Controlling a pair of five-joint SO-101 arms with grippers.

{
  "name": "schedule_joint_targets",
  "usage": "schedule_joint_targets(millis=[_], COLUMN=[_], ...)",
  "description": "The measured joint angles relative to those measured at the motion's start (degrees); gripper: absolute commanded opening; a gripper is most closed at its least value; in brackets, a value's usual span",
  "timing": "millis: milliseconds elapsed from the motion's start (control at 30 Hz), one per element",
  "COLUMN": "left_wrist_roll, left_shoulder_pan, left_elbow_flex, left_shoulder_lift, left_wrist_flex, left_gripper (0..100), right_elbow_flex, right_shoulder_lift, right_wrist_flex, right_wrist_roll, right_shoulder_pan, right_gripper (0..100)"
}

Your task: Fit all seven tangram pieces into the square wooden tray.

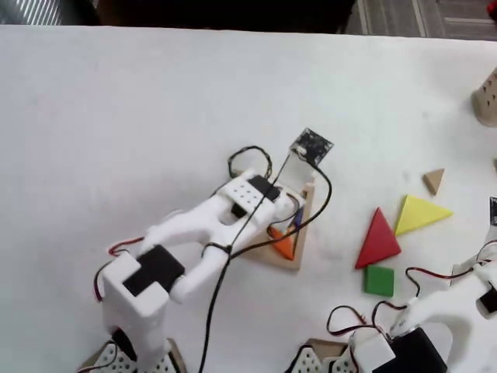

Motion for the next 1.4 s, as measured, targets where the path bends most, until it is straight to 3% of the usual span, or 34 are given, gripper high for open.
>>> schedule_joint_targets(millis=[333,600,867,1200,1400], left_wrist_roll=[0.1,0.1,0.1,0.2,0.1], left_shoulder_pan=[1.9,1.3,0.0,3.8,6.1], left_elbow_flex=[-3.7,2.0,17.6,18.3,11.7], left_shoulder_lift=[1.9,-13.4,-14.6,-14.5,-9.1], left_wrist_flex=[2.0,7.6,1.4,-4.5,-2.6], left_gripper=[2,2,2,2,2], right_elbow_flex=[0.0,1.8,1.8,1.8,1.8], right_shoulder_lift=[0.0,0.0,0.0,0.0,0.0], right_wrist_flex=[-0.1,-0.1,-1.8,-1.8,-1.8], right_wrist_roll=[0.0,0.0,0.0,0.0,0.0], right_shoulder_pan=[-0.2,-2.0,-2.0,-2.0,-2.0], right_gripper=[1.8,1.8,1.8,1.8,1.8])
